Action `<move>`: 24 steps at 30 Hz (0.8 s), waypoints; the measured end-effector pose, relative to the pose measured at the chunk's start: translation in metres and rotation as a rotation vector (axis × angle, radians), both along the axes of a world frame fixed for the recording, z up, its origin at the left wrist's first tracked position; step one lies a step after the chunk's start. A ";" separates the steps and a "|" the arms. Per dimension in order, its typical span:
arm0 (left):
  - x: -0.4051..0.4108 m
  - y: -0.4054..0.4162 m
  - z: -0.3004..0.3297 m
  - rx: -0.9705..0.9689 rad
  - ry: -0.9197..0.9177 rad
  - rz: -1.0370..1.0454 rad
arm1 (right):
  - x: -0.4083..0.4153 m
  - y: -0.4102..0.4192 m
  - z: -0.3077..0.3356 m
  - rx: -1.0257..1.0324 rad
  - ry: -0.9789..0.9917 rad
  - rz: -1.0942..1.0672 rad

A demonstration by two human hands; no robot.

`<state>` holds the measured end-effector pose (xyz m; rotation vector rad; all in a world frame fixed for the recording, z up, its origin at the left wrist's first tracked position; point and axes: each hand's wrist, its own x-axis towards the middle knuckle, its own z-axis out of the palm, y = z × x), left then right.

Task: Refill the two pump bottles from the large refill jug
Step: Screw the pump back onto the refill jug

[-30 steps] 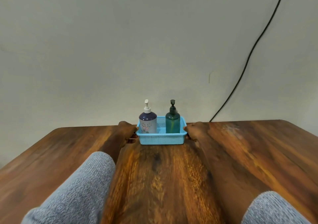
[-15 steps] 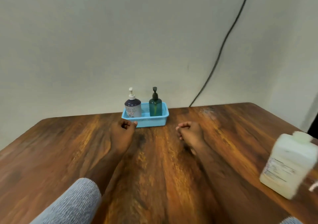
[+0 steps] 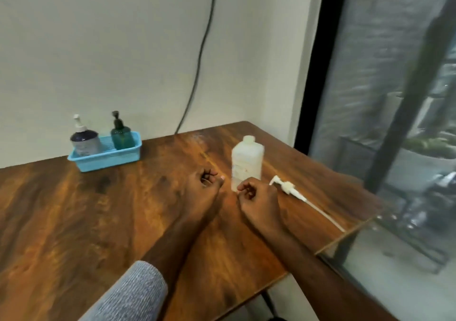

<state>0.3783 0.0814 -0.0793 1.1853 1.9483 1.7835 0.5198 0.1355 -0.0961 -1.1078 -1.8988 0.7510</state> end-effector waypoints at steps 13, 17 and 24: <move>0.036 0.038 -0.018 -0.158 0.049 -0.027 | 0.074 0.068 -0.014 0.191 -0.350 -0.288; 0.038 0.049 -0.021 -0.144 0.060 -0.076 | 0.066 0.073 -0.017 0.163 -0.426 -0.246; 0.034 0.048 -0.015 -0.173 0.127 -0.006 | 0.061 0.061 -0.011 0.344 -0.489 -0.151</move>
